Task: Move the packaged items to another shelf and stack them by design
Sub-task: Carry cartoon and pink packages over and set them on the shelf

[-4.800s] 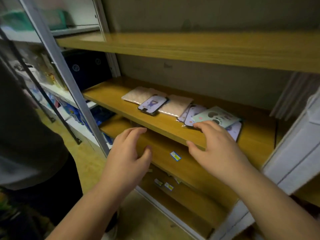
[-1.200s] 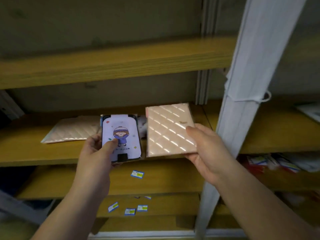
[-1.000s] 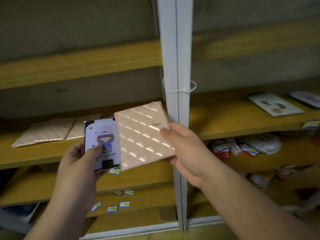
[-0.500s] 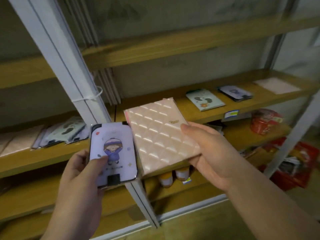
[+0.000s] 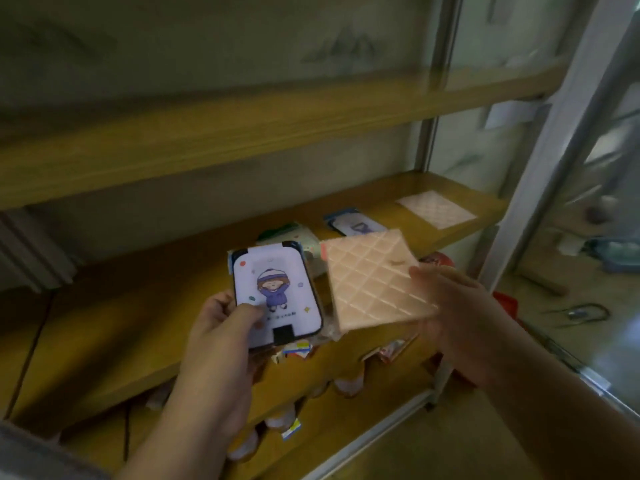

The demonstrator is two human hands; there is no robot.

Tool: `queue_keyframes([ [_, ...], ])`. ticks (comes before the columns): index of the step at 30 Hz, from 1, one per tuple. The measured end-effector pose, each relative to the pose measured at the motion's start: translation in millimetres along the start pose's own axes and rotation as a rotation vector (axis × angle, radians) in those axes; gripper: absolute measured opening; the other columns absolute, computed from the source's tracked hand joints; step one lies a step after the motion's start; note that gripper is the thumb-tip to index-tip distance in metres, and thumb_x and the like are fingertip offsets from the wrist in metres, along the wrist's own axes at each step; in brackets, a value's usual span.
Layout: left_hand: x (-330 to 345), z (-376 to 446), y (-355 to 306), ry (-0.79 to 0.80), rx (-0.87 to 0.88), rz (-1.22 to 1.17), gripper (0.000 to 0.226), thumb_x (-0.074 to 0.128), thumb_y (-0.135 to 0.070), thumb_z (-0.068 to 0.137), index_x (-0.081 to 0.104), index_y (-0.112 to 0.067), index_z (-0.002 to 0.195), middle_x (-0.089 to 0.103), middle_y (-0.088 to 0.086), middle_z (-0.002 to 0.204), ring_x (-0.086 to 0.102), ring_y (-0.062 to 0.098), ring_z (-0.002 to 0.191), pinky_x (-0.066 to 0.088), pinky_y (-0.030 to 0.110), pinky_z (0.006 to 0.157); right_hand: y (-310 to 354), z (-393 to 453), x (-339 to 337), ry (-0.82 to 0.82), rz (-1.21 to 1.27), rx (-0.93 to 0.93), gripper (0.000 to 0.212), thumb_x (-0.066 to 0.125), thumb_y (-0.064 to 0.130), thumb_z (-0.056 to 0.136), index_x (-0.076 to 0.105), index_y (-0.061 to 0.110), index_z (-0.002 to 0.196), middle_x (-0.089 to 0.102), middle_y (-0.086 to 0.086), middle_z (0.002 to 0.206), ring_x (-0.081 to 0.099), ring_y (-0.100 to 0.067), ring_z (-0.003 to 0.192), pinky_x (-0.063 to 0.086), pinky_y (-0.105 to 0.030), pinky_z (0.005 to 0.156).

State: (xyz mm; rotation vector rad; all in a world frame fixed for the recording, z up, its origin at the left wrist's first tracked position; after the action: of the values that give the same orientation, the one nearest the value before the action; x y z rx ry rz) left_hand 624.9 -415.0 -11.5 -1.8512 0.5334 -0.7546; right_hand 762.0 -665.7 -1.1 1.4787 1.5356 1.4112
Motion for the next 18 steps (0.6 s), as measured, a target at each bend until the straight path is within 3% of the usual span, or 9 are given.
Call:
queue_keyframes([
  [1, 17.7, 13.3, 2.7, 0.022, -0.017, 0.007, 0.025, 0.066, -0.006, 0.089, 0.063, -0.019, 0.11, 0.08, 0.006, 0.091, 0.078, 0.024, 0.08, 0.062, 0.04, 0.065, 6.1, 12.0, -11.5, -0.02, 0.015, 0.019, 0.025, 0.057, 0.017, 0.1, 0.067, 0.006, 0.119, 0.067, -0.022, 0.119, 0.069, -0.029, 0.094, 0.06, -0.041, 0.079],
  [4, 69.6, 51.4, 7.5, 0.092, -0.045, 0.034, 0.023, 0.063, -0.006, 0.094, 0.061, -0.018, 0.113, 0.079, 0.008, 0.099, 0.078, 0.023, 0.08, 0.061, 0.034, 0.056, 23.9, 40.9, -45.1, -0.08, 0.119, 0.023, 0.032, 0.058, 0.017, 0.099, 0.062, 0.002, 0.127, 0.064, -0.023, 0.125, 0.068, -0.032, 0.102, 0.062, -0.035, 0.066],
  [6, 99.7, 76.9, 9.0, 0.095, -0.025, 0.065, 0.027, 0.062, -0.005, 0.096, 0.059, -0.019, 0.119, 0.077, 0.006, 0.103, 0.077, 0.02, 0.078, 0.057, 0.026, 0.048, 31.7, 56.9, -63.6, -0.072, 0.184, 0.011, 0.034, 0.062, 0.016, 0.094, 0.062, 0.002, 0.125, 0.067, -0.022, 0.123, 0.074, -0.032, 0.097, 0.062, -0.033, 0.062],
  [9, 144.1, 112.7, 13.0, 0.111, -0.013, 0.129, 0.033, 0.061, -0.006, 0.097, 0.053, -0.023, 0.123, 0.07, 0.004, 0.109, 0.071, 0.022, 0.09, 0.055, 0.024, 0.048, 38.7, 80.8, -86.8, -0.063, 0.237, 0.007, 0.047, 0.068, 0.02, 0.079, 0.062, 0.003, 0.122, 0.069, -0.021, 0.119, 0.077, -0.028, 0.088, 0.061, -0.032, 0.061],
  [12, 182.8, 141.6, 18.8, 0.145, 0.012, 0.215, 0.024, 0.057, -0.006, 0.098, 0.058, -0.027, 0.111, 0.07, 0.004, 0.109, 0.07, 0.024, 0.094, 0.059, 0.03, 0.059, 39.4, 109.7, -108.2, -0.066, 0.245, 0.018, 0.053, 0.071, 0.023, 0.076, 0.064, 0.003, 0.124, 0.072, -0.021, 0.118, 0.076, -0.031, 0.094, 0.062, -0.035, 0.068],
  [15, 210.5, 160.8, 21.5, 0.133, 0.083, 0.327, 0.033, 0.058, -0.009, 0.098, 0.055, -0.016, 0.13, 0.07, 0.005, 0.115, 0.069, 0.023, 0.098, 0.059, 0.04, 0.081, 43.7, 141.3, -127.1, -0.047, 0.241, 0.026, 0.051, 0.074, 0.024, 0.074, 0.067, 0.003, 0.121, 0.074, -0.021, 0.113, 0.075, -0.032, 0.096, 0.062, -0.035, 0.069],
  [18, 223.8, 170.8, 22.8, 0.053, 0.149, 0.567, 0.028, 0.05, -0.016, 0.103, 0.051, -0.016, 0.131, 0.062, 0.008, 0.124, 0.061, 0.026, 0.107, 0.051, 0.039, 0.088, 51.6, 172.7, -139.7, -0.015, 0.199, 0.032, 0.053, 0.076, 0.026, 0.073, 0.067, 0.006, 0.121, 0.069, -0.019, 0.122, 0.075, -0.032, 0.097, 0.062, -0.037, 0.071],
])
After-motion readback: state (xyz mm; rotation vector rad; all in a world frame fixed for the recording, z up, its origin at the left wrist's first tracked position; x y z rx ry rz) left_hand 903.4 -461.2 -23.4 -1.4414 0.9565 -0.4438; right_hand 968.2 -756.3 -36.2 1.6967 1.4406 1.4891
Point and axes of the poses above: each hand's wrist, its own z-axis towards the middle knuckle, its own x-axis out of the palm, y = z × x, the point moved 10 cm from there along z, towards the middle knuckle
